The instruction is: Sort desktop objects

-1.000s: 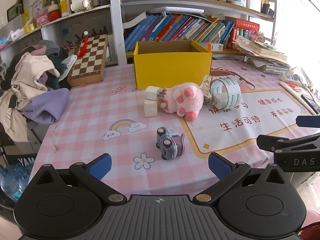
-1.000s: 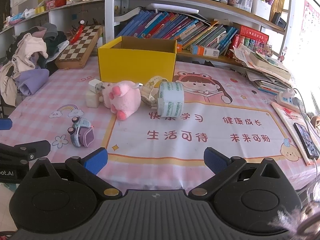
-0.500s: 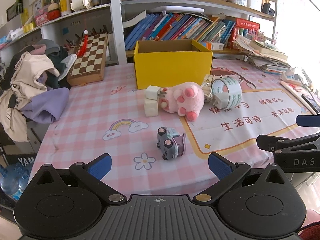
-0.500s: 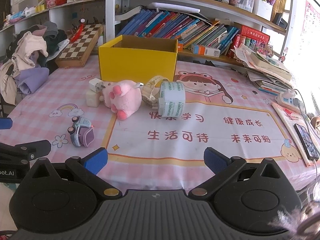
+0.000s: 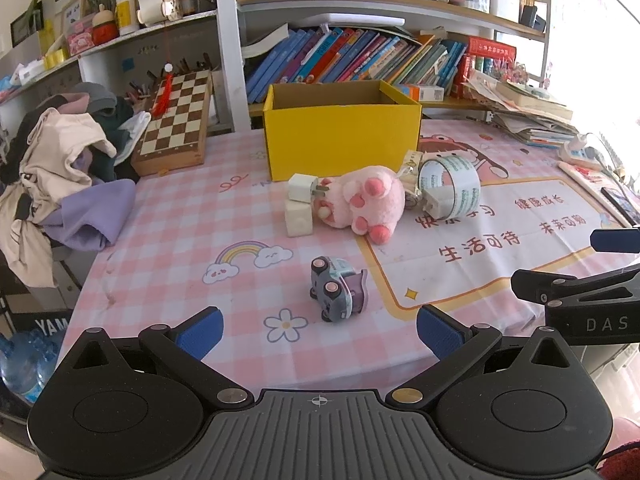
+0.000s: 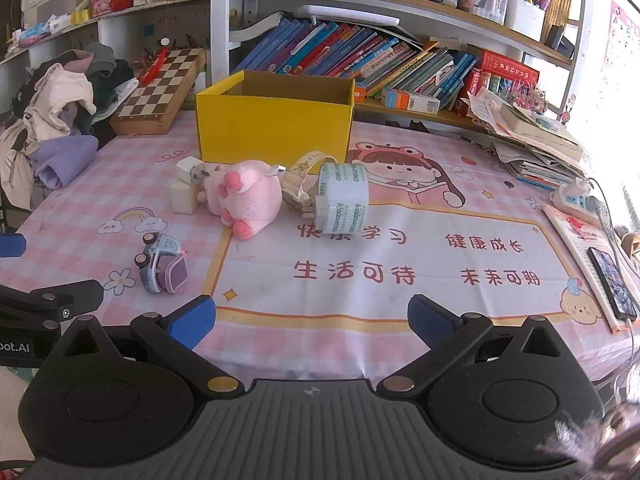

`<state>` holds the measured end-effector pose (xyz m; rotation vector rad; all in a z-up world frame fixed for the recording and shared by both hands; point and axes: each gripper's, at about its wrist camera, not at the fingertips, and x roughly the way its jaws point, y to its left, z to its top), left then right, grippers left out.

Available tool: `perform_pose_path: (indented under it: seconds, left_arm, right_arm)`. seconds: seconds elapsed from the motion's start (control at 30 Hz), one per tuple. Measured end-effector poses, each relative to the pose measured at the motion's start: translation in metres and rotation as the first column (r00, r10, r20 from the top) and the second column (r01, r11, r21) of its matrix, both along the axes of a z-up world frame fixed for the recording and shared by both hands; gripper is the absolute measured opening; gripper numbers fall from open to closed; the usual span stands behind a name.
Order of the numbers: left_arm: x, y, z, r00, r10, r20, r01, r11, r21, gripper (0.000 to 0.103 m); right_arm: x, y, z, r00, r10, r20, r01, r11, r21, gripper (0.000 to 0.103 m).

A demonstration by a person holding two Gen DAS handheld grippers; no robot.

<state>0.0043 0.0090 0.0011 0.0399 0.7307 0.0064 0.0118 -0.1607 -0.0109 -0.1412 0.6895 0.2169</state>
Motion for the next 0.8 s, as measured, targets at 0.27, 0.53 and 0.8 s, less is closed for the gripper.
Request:
perform_pose_path:
  seconds: [0.27, 0.53, 0.8]
  left_arm:
    - [-0.002, 0.001, 0.0, 1.0, -0.021, 0.001, 0.021, 1.0, -0.011, 0.103]
    - [0.0, 0.006, -0.001, 0.999, -0.034, -0.011, 0.034, 0.999, -0.039, 0.103]
    - [0.001, 0.011, -0.003, 0.999, -0.044, -0.016, 0.043, 0.998, -0.054, 0.103]
  right_arm:
    - [0.0, 0.004, 0.0, 1.0, 0.018, -0.008, -0.018, 1.0, 0.001, 0.103]
    - [0.0, 0.006, 0.002, 1.0, 0.031, 0.005, -0.031, 0.999, 0.013, 0.103]
    - [0.002, 0.01, 0.004, 1.0, 0.029, 0.004, -0.029, 0.999, 0.03, 0.103]
